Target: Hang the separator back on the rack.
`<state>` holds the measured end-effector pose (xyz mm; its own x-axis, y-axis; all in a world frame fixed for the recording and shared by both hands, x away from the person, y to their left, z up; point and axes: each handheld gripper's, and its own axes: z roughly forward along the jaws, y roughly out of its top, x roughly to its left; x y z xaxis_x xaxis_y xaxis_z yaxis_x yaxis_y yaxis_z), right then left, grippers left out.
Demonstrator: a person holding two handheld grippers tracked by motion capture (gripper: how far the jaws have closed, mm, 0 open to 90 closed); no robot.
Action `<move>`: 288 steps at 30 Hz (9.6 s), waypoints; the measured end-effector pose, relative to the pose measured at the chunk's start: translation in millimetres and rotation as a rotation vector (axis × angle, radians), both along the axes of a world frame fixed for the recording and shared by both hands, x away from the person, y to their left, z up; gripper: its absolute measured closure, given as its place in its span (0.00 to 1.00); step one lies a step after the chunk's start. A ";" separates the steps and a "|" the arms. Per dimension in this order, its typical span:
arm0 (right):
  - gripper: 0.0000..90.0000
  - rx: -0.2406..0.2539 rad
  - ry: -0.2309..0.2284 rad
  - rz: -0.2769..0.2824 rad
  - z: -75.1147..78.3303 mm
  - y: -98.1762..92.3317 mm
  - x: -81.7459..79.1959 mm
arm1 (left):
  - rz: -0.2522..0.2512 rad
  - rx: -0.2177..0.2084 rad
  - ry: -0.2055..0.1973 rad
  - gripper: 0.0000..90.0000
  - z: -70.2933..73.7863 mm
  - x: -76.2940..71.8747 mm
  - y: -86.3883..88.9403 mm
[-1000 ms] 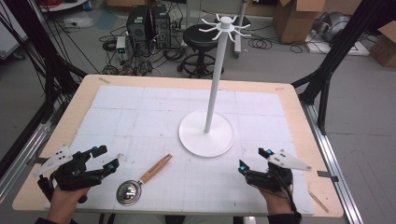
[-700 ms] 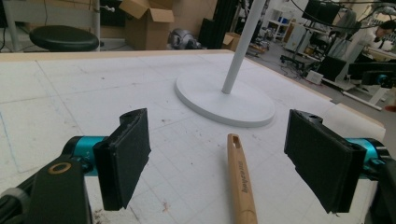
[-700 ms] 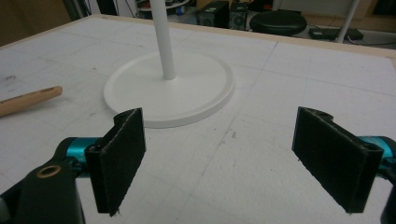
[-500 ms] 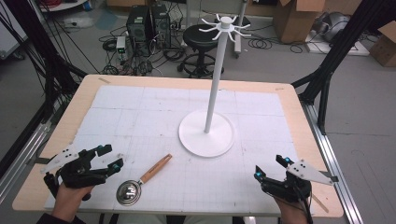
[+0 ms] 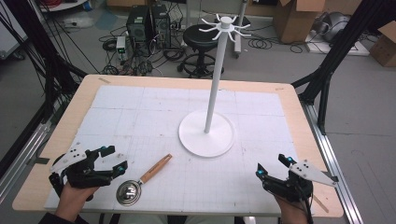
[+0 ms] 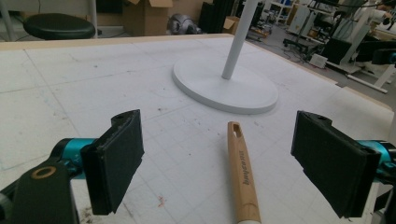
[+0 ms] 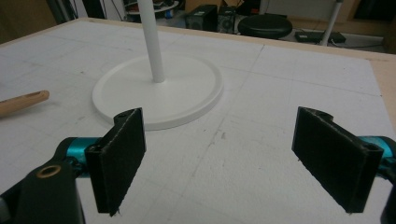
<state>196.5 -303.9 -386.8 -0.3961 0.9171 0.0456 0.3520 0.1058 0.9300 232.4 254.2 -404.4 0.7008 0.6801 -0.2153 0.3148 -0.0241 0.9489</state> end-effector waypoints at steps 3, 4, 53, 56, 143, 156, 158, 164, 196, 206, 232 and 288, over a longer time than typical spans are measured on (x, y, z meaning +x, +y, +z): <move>0.18 0.000 0.005 0.000 -0.8 0.7 0.7 | -0.020 0.012 0.008 0.22 0.4 1.9 -3.8; 0.18 0.001 0.006 0.003 -1.1 1.1 1.2 | -0.020 0.018 0.013 0.22 0.8 3.0 -5.9; 0.18 -0.016 0.032 0.052 -6.6 7.2 6.1 | -0.102 0.551 0.224 0.54 -33.4 40.7 -115.5; 0.18 -0.015 0.032 0.053 -6.7 7.1 6.1 | -0.109 0.551 0.222 0.56 -33.3 40.2 -116.0; 0.42 0.345 -0.064 0.846 39.0 122.6 20.7 | -0.568 -0.025 -0.086 0.75 43.4 -15.3 -125.4; 0.64 0.363 -0.076 0.985 42.2 149.6 26.5 | -0.623 -0.058 -0.088 0.75 43.5 -16.5 -125.8; 0.69 0.363 -0.077 0.998 42.1 150.8 27.2 | -0.630 -0.062 -0.086 0.75 43.5 -16.3 -125.8; 0.76 0.366 -0.090 1.035 44.2 154.0 26.5 | -0.651 -0.073 -0.089 0.75 43.6 -16.3 -125.4; 0.82 0.304 -0.077 0.914 73.3 165.5 18.8 | -0.588 -0.054 -0.067 0.56 38.7 -12.6 -125.6; 0.82 0.275 -0.105 0.781 102.3 172.0 19.4 | -0.494 -0.025 -0.085 0.51 39.0 -14.3 -126.3; 0.44 0.330 -0.122 0.780 90.6 175.7 18.0 | -0.527 0.016 -0.057 0.76 43.9 -17.3 -129.8; 0.75 0.326 -0.102 0.496 78.0 194.1 6.7 | -0.346 0.046 -0.114 0.69 44.0 -19.5 -128.3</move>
